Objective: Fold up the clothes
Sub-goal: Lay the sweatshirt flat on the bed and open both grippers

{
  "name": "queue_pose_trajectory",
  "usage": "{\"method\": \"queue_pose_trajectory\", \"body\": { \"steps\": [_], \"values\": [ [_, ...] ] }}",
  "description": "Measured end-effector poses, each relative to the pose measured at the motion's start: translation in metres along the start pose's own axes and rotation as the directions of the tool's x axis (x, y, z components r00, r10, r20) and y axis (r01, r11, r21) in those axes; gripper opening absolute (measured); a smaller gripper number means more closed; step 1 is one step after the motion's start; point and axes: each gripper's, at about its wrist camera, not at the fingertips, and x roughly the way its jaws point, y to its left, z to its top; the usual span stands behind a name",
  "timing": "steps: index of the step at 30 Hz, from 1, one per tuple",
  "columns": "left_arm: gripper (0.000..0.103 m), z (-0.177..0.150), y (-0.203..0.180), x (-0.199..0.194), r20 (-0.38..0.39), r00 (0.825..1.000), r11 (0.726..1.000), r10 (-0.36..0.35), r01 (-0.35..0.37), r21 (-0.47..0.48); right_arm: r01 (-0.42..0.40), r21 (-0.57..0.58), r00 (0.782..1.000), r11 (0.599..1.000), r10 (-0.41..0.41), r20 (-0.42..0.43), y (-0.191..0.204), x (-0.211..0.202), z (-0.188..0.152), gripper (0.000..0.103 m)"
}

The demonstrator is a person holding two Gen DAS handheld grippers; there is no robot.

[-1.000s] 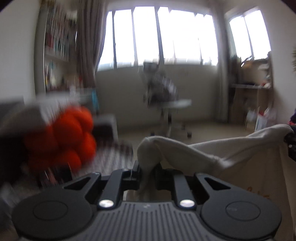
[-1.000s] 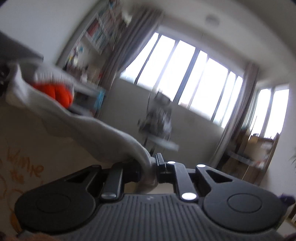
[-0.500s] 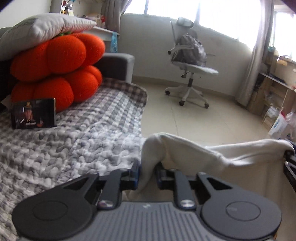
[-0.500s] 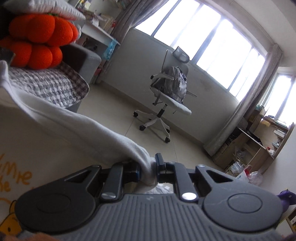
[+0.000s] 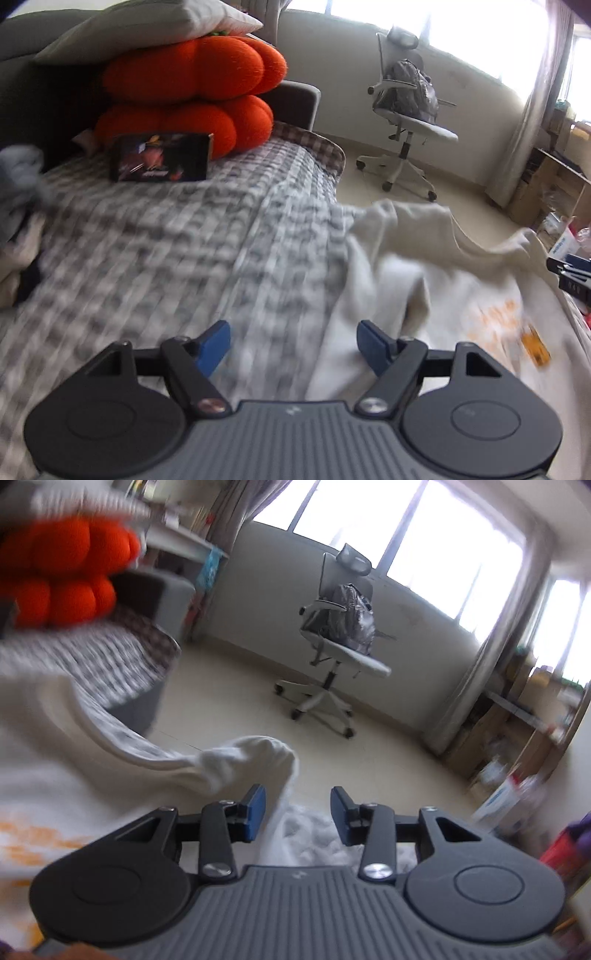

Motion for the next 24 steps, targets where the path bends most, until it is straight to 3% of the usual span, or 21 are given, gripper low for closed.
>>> {"method": "queue_pose_trajectory", "body": {
  "steps": [6,12,15,18,24],
  "values": [
    [0.077,-0.045,0.019,-0.057,-0.021,0.998,0.998,-0.065,0.065,-0.027,-0.215,0.152,0.975,0.965,0.221,-0.022,-0.002,-0.076,-0.028,0.05],
    [0.078,-0.072,0.018,-0.096,-0.033,0.987,0.988,-0.155,0.155,0.01,-0.319,0.278,0.944,0.906,0.329,0.012,-0.012,-0.15,-0.071,0.053],
    [0.078,-0.085,0.017,-0.11,-0.051,0.982,0.982,-0.184,0.186,0.044,-0.363,0.278,0.928,0.889,0.373,0.019,-0.014,-0.182,-0.095,0.053],
    [0.078,-0.095,0.016,-0.116,-0.063,0.978,0.978,-0.199,0.202,0.055,-0.429,0.282,0.897,0.858,0.441,0.024,-0.02,-0.207,-0.118,0.053],
    [0.078,-0.112,0.013,-0.132,-0.041,0.965,0.964,-0.259,0.261,0.051,-0.479,0.245,0.873,0.843,0.486,0.033,-0.024,-0.238,-0.138,0.053]
  ]
}}
